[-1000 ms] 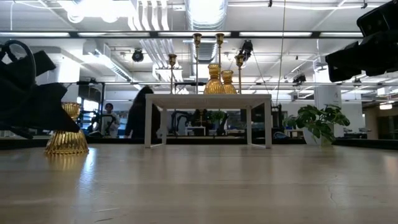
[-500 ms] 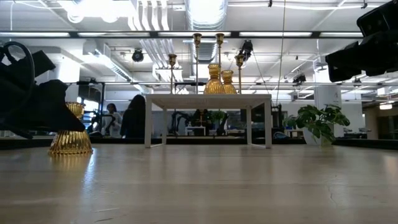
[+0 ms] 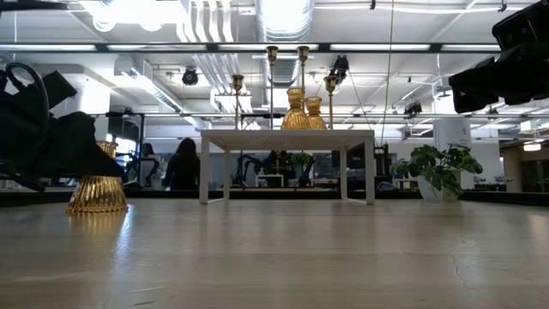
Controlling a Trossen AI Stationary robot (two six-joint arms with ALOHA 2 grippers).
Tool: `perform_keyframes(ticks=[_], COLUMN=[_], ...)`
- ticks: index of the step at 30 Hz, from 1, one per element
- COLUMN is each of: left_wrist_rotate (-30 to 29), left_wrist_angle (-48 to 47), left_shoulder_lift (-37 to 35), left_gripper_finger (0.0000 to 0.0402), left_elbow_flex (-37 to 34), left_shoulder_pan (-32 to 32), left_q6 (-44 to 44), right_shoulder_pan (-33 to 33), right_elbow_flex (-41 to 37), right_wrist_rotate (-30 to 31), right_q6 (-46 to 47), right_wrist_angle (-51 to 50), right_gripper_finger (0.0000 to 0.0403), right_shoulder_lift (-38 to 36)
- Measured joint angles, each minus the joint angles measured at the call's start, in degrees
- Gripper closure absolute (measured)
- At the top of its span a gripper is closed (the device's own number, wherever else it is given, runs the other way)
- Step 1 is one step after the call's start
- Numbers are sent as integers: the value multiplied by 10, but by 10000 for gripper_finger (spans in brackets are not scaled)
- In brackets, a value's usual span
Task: Pick & Place candle stick holders
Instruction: Put the orange candle holder on the shelf
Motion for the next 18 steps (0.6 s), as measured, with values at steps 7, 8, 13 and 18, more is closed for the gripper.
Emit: perform_keyframes(ticks=[7, 8, 13, 18], left_wrist_rotate=[-36, -36, -42, -79], left_wrist_angle=[56, 67, 85, 87], left_shoulder_lift=[0, 0, 0, 0], left_gripper_finger=[71, 76, 135, 230], left_elbow_flex=[-30, -35, -46, -47], left_shoulder_pan=[17, 19, 22, 22], left_q6=[9, 15, 16, 17], right_shoulder_pan=[0, 0, 0, 0], right_elbow_flex=[0, 0, 0, 0], right_wrist_rotate=[0, 0, 0, 0], right_q6=[0, 0, 0, 0], right_wrist_angle=[0, 0, 0, 0], right_gripper_finger=[394, 394, 394, 394], right_shoulder_lift=[0, 0, 0, 0])
